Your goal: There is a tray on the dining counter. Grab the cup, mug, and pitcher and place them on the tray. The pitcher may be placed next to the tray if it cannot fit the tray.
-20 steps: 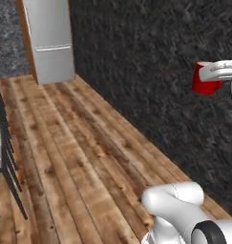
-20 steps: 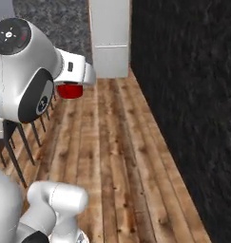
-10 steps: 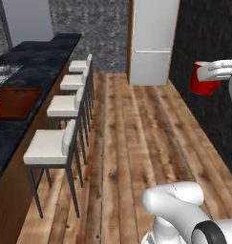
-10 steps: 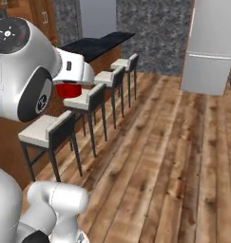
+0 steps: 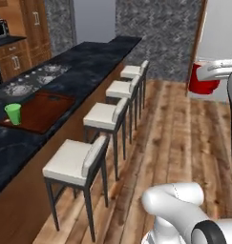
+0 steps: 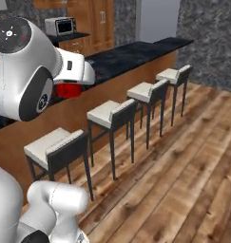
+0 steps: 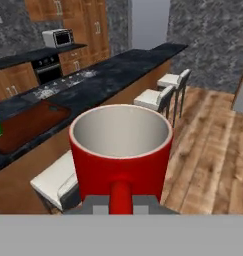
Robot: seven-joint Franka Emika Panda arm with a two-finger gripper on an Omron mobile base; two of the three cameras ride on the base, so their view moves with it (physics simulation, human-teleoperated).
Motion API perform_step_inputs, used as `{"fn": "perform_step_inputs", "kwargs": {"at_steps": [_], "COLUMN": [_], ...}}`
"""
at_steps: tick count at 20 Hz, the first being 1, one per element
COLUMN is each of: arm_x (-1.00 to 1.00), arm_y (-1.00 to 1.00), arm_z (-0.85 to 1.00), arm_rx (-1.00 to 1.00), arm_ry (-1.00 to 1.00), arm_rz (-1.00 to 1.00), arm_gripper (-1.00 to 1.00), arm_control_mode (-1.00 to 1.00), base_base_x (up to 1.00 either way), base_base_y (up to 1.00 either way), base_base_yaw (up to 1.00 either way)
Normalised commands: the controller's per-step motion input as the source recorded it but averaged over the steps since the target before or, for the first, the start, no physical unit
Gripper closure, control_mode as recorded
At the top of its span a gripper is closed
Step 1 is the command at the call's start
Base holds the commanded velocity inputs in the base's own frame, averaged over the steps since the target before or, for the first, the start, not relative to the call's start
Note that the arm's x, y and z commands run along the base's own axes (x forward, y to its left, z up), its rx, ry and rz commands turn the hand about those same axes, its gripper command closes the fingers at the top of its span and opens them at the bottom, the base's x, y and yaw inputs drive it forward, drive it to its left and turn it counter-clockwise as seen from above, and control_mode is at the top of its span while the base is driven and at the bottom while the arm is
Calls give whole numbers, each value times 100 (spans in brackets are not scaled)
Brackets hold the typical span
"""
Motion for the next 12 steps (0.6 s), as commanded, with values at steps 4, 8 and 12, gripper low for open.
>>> {"fn": "perform_step_inputs", "kwargs": {"at_steps": [4,8,12], "arm_x": [0,0,0], "arm_y": [0,0,0], "arm_z": [0,0,0], "arm_rx": [0,0,0], "arm_ry": [0,0,0], "arm_rz": [0,0,0], "arm_gripper": [100,100,100], "arm_control_mode": [100,100,100], "base_base_x": [100,100,100], "base_base_y": [-40,-35,-23], "base_base_yaw": [57,55,57]}}
